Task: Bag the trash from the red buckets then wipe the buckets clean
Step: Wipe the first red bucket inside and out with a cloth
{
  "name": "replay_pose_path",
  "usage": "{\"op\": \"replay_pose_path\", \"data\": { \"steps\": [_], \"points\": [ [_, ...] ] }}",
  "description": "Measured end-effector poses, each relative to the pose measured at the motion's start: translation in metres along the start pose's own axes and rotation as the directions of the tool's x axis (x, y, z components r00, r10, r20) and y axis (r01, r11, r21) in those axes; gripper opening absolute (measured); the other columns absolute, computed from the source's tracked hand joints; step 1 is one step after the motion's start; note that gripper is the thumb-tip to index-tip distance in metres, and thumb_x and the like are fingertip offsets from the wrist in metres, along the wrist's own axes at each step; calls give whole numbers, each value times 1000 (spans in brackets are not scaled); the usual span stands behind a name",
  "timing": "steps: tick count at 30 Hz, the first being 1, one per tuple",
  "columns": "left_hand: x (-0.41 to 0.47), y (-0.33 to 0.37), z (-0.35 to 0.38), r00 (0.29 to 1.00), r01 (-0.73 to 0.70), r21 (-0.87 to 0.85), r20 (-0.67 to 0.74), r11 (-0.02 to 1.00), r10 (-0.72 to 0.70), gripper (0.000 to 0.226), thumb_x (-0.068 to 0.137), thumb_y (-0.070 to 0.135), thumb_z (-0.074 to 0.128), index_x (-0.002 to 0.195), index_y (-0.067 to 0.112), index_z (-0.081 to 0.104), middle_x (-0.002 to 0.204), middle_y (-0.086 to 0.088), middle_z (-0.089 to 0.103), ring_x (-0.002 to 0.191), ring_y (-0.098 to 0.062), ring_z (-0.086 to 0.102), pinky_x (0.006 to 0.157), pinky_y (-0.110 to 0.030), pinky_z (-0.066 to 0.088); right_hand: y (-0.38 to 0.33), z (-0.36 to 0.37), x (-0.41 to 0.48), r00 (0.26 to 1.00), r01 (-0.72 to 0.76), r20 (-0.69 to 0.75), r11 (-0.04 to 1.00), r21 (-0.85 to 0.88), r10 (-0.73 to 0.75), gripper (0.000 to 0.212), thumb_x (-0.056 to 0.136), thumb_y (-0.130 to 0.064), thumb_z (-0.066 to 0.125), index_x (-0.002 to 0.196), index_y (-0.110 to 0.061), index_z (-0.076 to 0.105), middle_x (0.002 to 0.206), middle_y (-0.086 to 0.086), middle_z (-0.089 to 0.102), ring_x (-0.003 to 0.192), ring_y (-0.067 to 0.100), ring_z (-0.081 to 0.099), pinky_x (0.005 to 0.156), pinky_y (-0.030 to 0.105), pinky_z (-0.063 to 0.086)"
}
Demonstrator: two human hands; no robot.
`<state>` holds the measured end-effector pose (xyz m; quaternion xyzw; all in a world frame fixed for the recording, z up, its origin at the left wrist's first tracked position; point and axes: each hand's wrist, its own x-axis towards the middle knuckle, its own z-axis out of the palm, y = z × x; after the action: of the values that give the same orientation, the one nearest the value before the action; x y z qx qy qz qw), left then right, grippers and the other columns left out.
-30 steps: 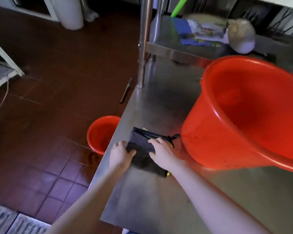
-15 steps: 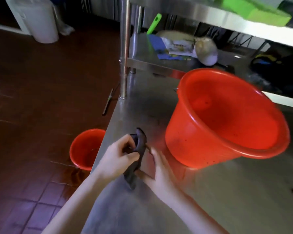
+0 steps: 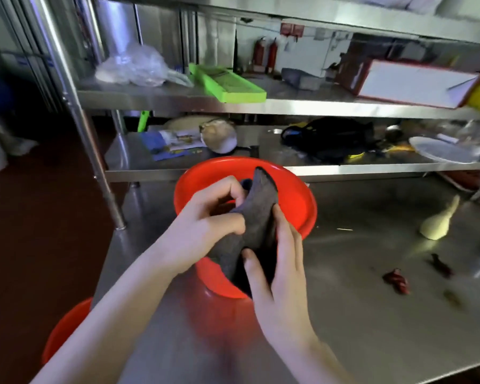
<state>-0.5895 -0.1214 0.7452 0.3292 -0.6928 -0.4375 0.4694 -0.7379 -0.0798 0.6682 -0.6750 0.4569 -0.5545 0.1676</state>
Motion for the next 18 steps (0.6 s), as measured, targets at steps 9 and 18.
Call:
{"op": "replay_pose_path", "data": {
  "steps": [9,18],
  "points": [
    [56,-32,28,999,-9,138,-43,990,15,15,66,6,57,71,14,45,88,20,65,87,4,57,71,-23,43,50,-28,40,998,40,51,935,-353,-23,57,96,-41,45,148,-20,35,149,-2,39,137,15,34,113,32,29],
    [-1,-132,-64,986,166,862,-156,479,-60,61,81,69,44,109,21,69,121,5,64,129,-25,47,109,-50,35,98,12,49,971,227,209,709,-667,-115,46,96,-47,45,66,-18,64,63,-3,61,68,23,58,83,39,47]
  ]
}}
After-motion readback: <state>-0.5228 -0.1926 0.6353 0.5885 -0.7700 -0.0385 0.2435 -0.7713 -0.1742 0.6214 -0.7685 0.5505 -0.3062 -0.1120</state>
